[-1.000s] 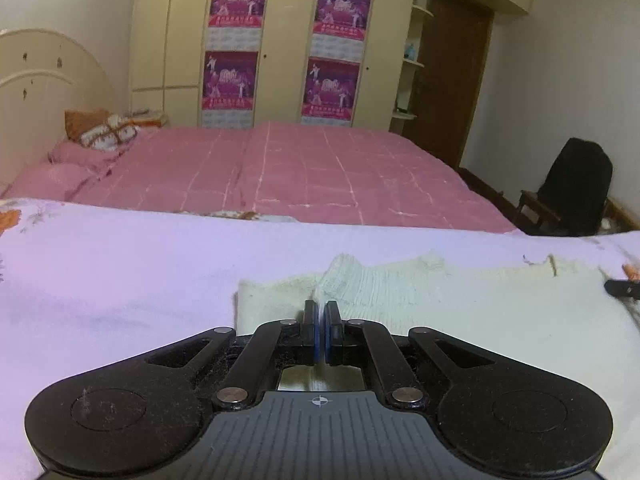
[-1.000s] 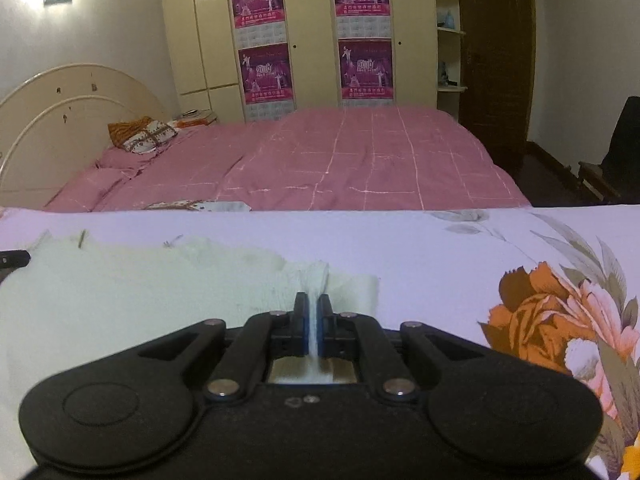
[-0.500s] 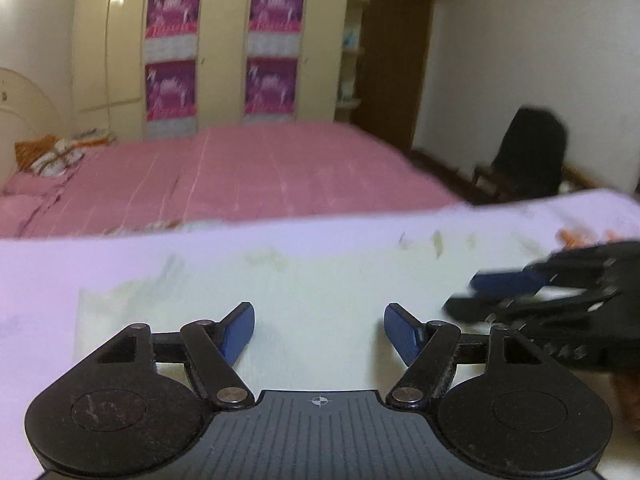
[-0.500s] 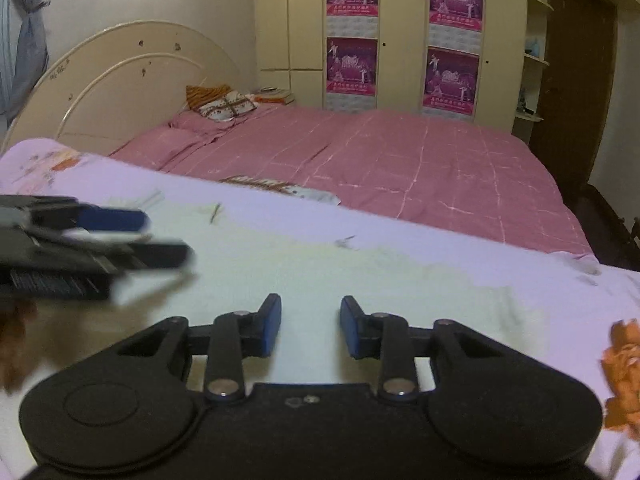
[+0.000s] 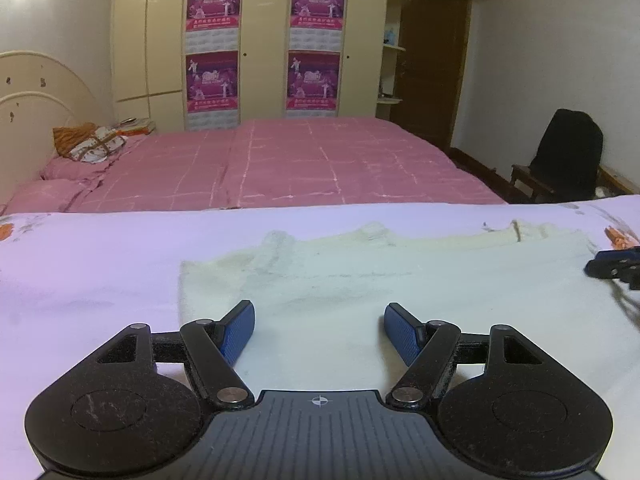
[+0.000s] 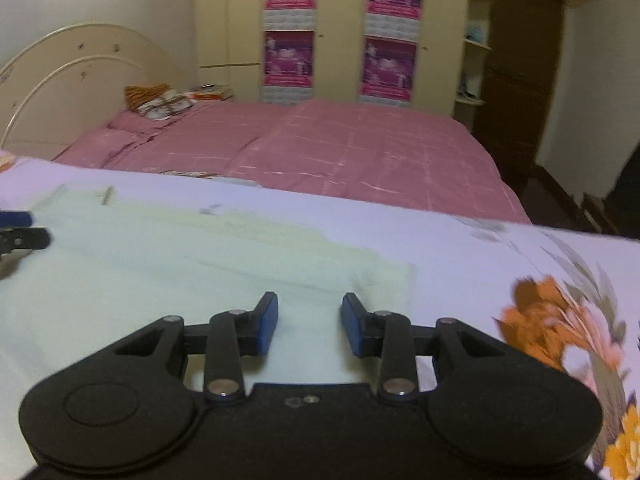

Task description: Fold small clothes

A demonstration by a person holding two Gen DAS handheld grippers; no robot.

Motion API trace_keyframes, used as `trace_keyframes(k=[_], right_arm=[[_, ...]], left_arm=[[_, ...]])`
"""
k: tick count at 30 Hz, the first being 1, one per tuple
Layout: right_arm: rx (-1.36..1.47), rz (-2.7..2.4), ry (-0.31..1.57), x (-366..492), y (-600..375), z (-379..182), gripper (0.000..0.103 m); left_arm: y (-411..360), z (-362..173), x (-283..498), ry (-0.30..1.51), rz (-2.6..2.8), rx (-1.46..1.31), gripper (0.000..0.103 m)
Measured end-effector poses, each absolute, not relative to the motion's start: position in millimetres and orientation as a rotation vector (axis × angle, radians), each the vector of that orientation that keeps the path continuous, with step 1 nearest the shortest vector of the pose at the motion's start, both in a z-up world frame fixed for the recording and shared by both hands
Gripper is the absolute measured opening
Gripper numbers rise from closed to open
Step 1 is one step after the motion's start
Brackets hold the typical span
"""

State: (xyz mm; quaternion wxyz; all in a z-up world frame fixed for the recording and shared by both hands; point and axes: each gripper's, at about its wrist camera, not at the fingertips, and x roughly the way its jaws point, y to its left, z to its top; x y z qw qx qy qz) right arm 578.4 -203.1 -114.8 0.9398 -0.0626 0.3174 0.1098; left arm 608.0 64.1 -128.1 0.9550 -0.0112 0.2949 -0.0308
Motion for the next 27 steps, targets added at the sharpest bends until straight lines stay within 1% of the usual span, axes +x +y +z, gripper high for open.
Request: trace_keyframes(k=[3,4,6,10,14,21,25,27], right_arm=[[-0.106,0.212,0.643,569,-204,-108,0.033],[-0.086,0.226,0.624,561,-203,-103,0.032],[-0.042,0.294,0.569,541,-196,-92,0.033],[-0.096,0.451,0.594,513,-151,-101,0.032],[-0.211,0.469,0.626,500,-122,-121,0.033],[-0.181,0.355,0.636,494,-164,-124,0.034],[-0.124,0.296,0.649,486,-182,-118,0.033],[-0.082,0.319,0.601,468,-178,-105,0.035]], left_arm=[[53,-111,590,0.545,-0.032,-0.012,0.071],[47,-106,579,0.511,-0.065,-0.021,0.072],[27,-103,563,0.505,-0.115,-0.036,0.072],[-10,-124,552,0.567,-0.173,-0.015,0.072],[-4,-133,541,0.561,-0.154,-0.036,0.072],[34,-137,518,0.566,-0.102,-0.034,0.071],[20,-125,496,0.534,-0.096,-0.034,0.071],[3,-123,481,0.525,-0.14,-0.042,0.071]])
